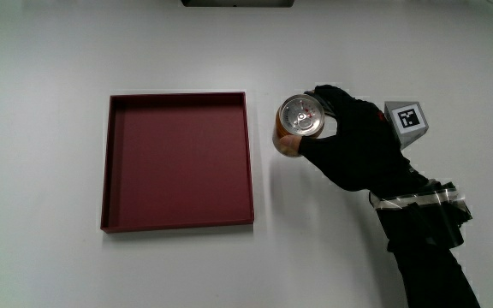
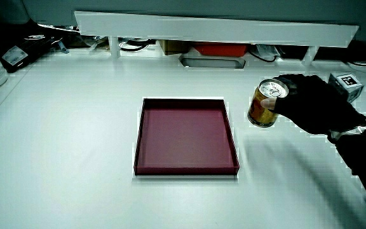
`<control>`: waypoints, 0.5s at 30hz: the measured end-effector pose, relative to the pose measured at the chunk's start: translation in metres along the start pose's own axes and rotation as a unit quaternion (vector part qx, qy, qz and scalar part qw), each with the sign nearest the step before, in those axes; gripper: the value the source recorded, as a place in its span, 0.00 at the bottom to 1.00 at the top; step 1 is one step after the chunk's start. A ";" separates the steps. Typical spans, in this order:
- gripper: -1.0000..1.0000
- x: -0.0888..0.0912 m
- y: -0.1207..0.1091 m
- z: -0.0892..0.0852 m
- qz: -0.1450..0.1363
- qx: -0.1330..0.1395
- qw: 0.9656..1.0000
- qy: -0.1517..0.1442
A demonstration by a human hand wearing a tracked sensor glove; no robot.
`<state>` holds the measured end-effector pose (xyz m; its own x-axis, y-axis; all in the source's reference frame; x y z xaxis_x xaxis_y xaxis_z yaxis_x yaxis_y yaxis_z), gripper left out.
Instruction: Place red bull on desk
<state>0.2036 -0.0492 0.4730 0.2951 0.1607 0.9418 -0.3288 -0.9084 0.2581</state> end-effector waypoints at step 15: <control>0.50 0.050 0.005 -0.001 -0.079 0.029 0.996 0.003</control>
<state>0.2155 -0.0452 0.5219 0.3331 0.3057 0.8919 -0.2271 -0.8921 0.3906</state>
